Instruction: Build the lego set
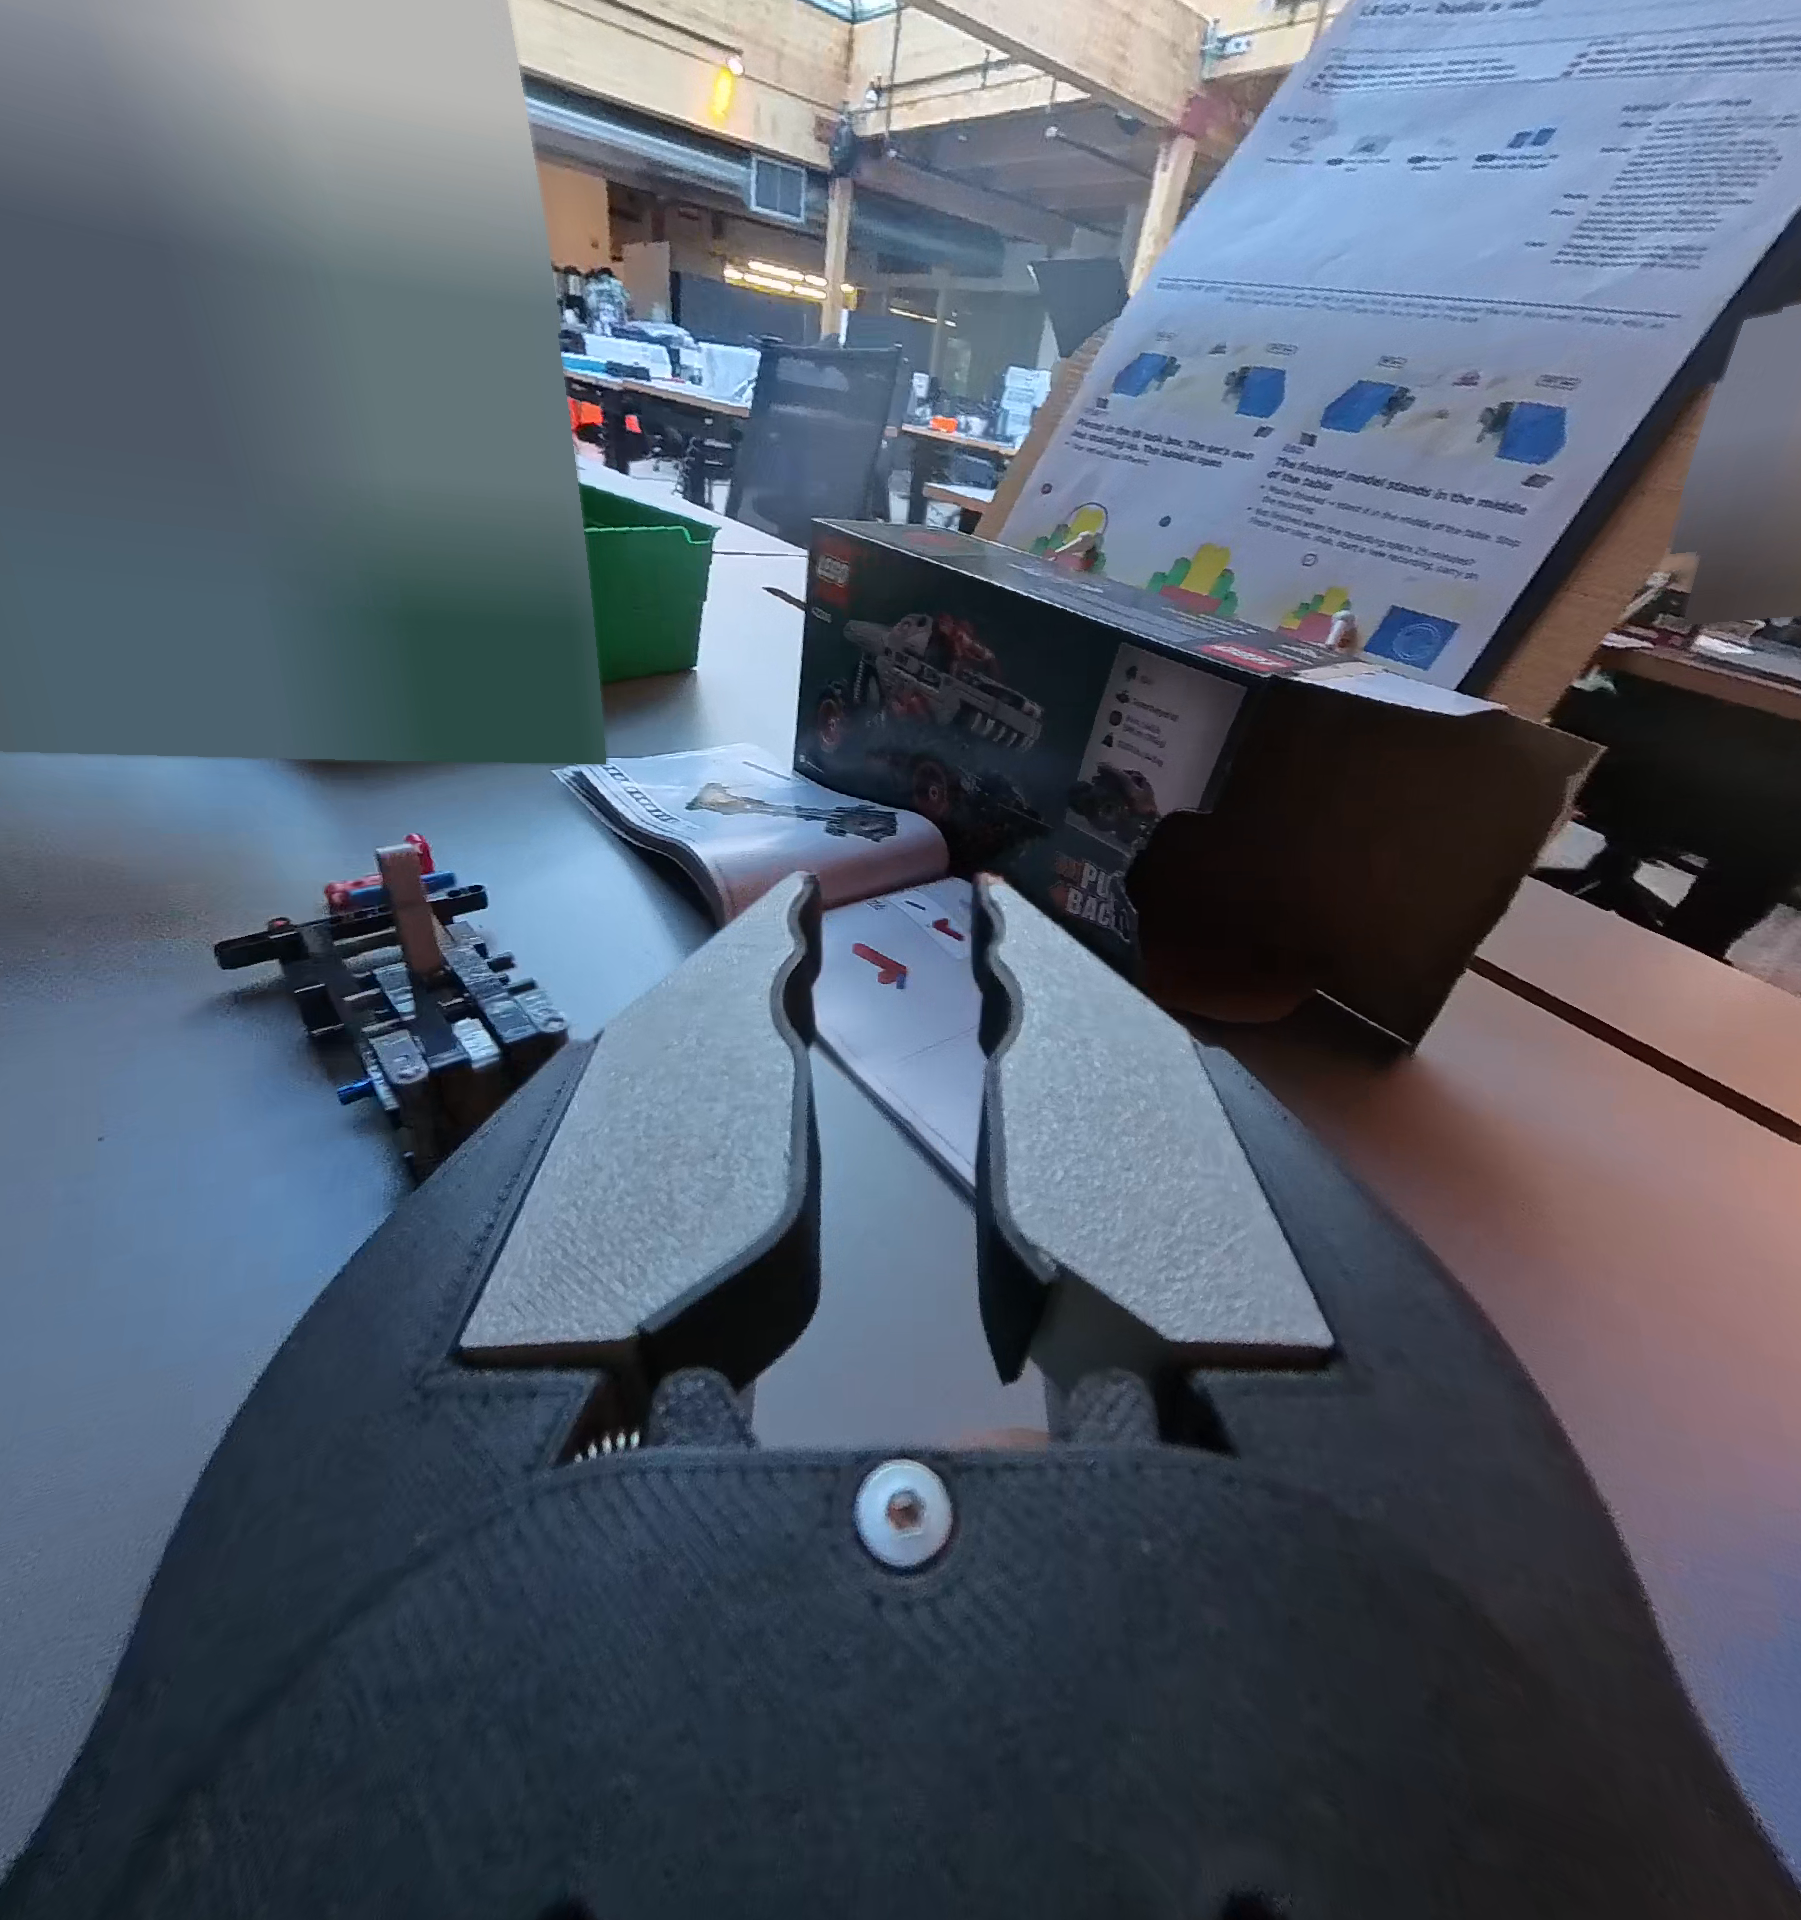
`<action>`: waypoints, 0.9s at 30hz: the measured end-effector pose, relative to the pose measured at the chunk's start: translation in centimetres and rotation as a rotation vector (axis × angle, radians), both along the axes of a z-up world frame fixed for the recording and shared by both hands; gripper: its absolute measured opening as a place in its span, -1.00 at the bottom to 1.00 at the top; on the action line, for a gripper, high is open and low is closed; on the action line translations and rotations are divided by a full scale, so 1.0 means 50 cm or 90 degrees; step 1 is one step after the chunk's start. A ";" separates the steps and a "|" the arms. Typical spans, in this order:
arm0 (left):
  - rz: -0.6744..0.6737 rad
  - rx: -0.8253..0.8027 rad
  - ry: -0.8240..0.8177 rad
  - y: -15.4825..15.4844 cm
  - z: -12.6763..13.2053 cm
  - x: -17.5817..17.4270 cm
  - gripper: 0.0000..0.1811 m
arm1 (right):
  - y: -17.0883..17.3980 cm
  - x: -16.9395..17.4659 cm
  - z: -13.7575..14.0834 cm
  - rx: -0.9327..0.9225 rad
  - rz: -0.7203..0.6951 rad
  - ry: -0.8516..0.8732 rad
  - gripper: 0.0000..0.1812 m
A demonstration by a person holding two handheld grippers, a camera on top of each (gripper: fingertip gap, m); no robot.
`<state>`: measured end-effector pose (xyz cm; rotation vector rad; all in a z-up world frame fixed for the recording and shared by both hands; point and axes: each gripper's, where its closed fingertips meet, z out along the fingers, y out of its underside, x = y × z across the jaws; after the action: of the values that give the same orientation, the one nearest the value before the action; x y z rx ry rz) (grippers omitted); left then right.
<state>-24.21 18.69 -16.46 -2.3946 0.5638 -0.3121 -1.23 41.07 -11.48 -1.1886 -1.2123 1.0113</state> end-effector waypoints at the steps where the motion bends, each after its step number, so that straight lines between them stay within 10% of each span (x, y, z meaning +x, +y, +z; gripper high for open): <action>1: 0.021 0.021 0.001 -0.017 0.013 -0.020 -0.54 | 0.006 0.002 -0.001 -0.004 -0.006 0.002 -0.72; 9: 0.120 0.165 -0.024 -0.092 0.028 -0.108 -0.56 | 0.054 0.011 -0.009 -0.032 -0.060 0.009 -0.72; 20: 0.007 0.266 -0.006 -0.062 0.062 -0.103 -0.53 | 0.087 0.012 -0.027 -0.019 -0.101 -0.016 -0.70; 27: 0.126 0.188 0.095 -0.101 0.089 -0.264 -0.76 | 0.096 0.012 -0.053 0.017 -0.122 -0.058 -0.68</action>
<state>-37.43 13.65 -12.02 -2.1742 0.4020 0.0361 -0.64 45.90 -14.13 -1.3147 -1.1546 0.8032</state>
